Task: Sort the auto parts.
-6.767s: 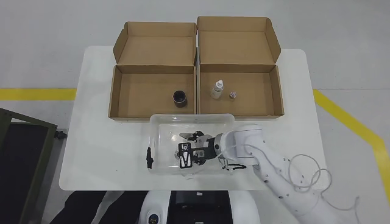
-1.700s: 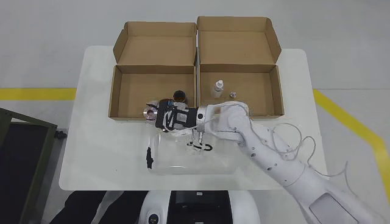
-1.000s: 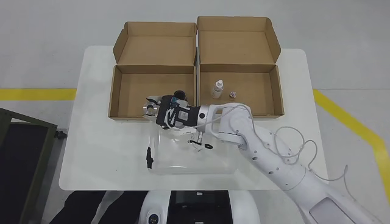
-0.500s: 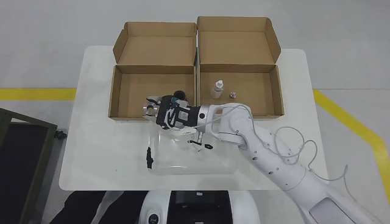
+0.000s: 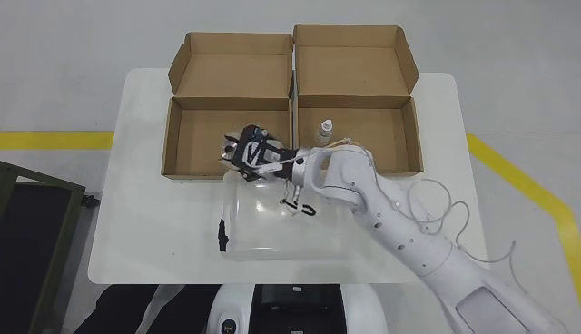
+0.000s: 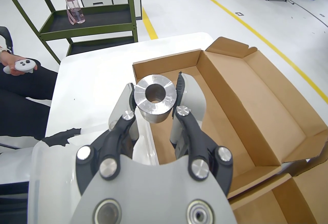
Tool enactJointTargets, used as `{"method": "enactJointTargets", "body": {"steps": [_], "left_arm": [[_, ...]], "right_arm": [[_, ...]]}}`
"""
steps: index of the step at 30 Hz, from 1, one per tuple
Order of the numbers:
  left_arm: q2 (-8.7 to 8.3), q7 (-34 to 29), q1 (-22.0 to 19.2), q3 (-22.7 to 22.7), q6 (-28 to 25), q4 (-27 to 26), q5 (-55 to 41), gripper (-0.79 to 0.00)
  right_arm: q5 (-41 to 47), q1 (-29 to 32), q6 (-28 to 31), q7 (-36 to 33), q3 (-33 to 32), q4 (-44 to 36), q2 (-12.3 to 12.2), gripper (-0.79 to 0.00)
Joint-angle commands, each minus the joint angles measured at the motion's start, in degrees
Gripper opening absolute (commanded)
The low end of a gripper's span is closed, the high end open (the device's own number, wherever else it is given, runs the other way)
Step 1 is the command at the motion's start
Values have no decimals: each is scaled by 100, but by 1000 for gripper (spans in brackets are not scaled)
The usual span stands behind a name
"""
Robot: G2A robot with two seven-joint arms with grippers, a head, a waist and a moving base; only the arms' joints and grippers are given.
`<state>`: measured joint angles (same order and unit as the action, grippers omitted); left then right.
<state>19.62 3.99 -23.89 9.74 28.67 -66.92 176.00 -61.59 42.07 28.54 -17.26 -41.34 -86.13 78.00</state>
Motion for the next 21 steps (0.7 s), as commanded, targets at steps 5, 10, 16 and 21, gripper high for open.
{"method": "enactJointTargets", "body": {"steps": [5, 10, 16, 21], "left_arm": [[0, 0, 0, 0, 0, 0, 0, 0], [0, 0, 0, 0, 0, 0, 0, 0], [0, 0, 0, 0, 0, 0, 0, 0], [0, 0, 0, 0, 0, 0, 0, 0]], "right_arm": [[173, -282, -151, -189, 141, 519, 147, -785], [251, -502, -296, -357, 312, 934, 291, -785], [339, -775, -446, -510, 523, 1441, 487, -785], [380, -968, -525, -607, 675, 1809, 646, -785]]}}
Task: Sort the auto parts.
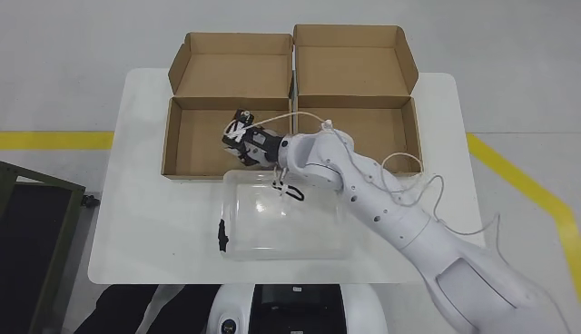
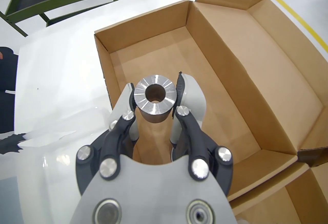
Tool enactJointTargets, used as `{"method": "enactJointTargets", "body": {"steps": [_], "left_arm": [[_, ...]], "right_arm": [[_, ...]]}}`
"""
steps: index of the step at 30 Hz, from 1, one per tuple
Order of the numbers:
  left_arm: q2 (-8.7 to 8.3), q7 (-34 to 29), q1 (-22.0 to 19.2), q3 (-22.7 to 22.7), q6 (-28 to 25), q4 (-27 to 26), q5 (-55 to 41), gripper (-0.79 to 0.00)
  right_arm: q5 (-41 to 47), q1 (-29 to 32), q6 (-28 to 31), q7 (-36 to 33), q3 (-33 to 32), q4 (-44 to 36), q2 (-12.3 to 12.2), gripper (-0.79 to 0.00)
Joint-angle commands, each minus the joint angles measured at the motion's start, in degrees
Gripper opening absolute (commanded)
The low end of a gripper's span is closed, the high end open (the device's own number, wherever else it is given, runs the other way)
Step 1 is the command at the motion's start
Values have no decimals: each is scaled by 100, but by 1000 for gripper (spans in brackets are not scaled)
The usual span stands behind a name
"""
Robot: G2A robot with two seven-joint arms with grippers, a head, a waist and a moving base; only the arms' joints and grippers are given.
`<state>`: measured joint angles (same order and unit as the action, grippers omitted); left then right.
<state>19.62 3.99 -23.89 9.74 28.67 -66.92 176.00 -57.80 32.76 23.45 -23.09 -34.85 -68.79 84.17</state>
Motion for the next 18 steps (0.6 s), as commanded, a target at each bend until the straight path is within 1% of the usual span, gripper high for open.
{"method": "enactJointTargets", "body": {"steps": [1, 9, 18], "left_arm": [[0, 0, 0, 0, 0, 0, 0, 0], [0, 0, 0, 0, 0, 0, 0, 0], [0, 0, 0, 0, 0, 0, 0, 0]], "right_arm": [[15, -69, -34, -32, 51, 145, 60, -785], [86, -342, -163, -241, 222, 686, 307, -785], [162, -610, -165, -370, 394, 1347, 592, -785]]}}
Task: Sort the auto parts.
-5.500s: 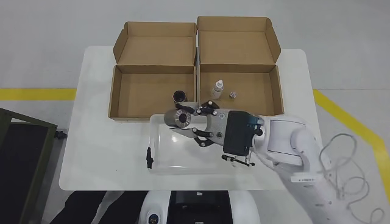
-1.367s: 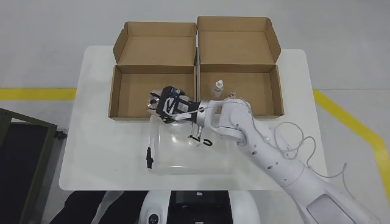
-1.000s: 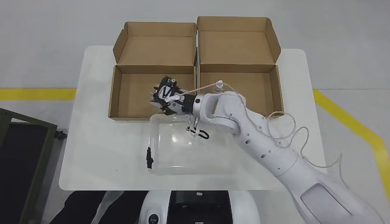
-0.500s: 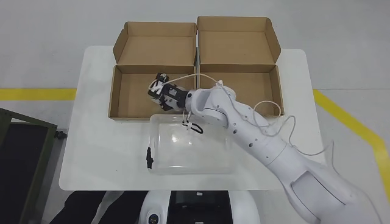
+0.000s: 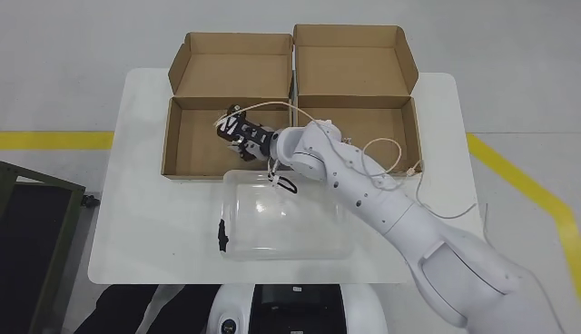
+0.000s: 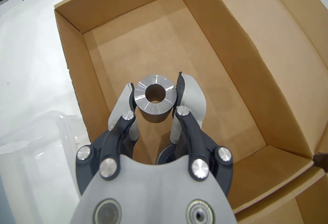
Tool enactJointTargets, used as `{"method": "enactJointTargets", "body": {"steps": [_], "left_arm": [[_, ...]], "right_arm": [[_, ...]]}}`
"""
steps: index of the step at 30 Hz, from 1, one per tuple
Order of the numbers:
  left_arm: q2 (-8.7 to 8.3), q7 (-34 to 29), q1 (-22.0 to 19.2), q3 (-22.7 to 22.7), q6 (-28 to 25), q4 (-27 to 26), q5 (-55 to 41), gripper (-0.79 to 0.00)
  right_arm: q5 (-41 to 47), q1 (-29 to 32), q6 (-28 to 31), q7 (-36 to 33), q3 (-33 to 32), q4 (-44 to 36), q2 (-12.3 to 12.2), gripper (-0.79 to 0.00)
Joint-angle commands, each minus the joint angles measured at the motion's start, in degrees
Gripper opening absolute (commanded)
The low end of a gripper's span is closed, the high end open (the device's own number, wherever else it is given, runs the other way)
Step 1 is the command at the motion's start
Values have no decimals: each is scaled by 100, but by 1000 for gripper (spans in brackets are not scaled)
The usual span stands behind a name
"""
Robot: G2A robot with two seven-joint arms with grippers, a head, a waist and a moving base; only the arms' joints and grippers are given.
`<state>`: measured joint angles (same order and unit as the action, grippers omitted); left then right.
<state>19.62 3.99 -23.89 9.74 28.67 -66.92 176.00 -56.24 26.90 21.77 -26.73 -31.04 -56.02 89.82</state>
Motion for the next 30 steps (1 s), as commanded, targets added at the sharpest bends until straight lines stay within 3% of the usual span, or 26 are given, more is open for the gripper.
{"method": "enactJointTargets", "body": {"steps": [1, 8, 23, 30], "left_arm": [[0, 0, 0, 0, 0, 0, 0, 0], [0, 0, 0, 0, 0, 0, 0, 0], [0, 0, 0, 0, 0, 0, 0, 0], [0, 0, 0, 0, 0, 0, 0, 0]], "right_arm": [[10, -50, 2, -8, 24, 129, 56, -785], [-20, -201, 23, -55, 105, 480, 241, -785], [-55, -355, 191, -24, 136, 1059, 534, -465], [-152, -359, 294, 46, 46, 990, 564, -413]]}}
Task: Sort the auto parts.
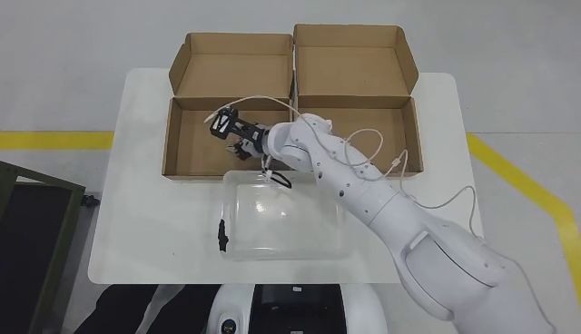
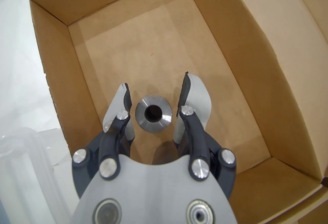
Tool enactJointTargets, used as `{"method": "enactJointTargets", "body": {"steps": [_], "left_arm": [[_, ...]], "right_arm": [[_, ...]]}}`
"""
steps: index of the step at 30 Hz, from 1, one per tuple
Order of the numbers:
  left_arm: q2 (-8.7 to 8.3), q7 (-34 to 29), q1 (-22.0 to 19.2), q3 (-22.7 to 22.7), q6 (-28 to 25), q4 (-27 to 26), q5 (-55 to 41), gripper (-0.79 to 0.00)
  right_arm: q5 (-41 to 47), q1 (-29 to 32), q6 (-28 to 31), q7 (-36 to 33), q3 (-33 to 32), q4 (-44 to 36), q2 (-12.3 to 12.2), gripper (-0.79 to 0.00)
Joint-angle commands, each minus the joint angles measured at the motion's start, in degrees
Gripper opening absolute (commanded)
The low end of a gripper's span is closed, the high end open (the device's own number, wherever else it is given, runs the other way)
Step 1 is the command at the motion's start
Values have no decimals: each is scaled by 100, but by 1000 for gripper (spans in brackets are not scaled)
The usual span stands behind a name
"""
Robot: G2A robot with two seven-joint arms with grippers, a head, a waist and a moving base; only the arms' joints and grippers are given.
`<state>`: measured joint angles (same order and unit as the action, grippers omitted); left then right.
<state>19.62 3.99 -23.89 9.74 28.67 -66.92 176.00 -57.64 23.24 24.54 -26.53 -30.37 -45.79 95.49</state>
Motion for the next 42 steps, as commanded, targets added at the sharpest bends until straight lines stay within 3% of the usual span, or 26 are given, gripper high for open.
{"method": "enactJointTargets", "body": {"steps": [1, 5, 10, 18, 22, 31, 42], "left_arm": [[0, 0, 0, 0, 0, 0, 0, 0], [0, 0, 0, 0, 0, 0, 0, 0], [0, 0, 0, 0, 0, 0, 0, 0], [0, 0, 0, 0, 0, 0, 0, 0], [0, 0, 0, 0, 0, 0, 0, 0], [0, 0, 0, 0, 0, 0, 0, 0], [0, 0, 0, 0, 0, 0, 0, 0]], "right_arm": [[-36, 17, 32, 63, -48, -86, -10, -409], [-164, 112, 112, 183, -189, -452, -79, -391], [-384, 381, 157, 177, -470, -1156, -250, -256], [-798, 1153, 491, 80, -1160, -2583, -644, -132], [-931, 1644, 678, 9, -1569, -3335, -836, -6], [-1351, 2801, 1046, 231, -2671, -4699, -1232, 0], [-2154, 4113, 1396, 1287, -3952, -5684, -1595, 0]]}}
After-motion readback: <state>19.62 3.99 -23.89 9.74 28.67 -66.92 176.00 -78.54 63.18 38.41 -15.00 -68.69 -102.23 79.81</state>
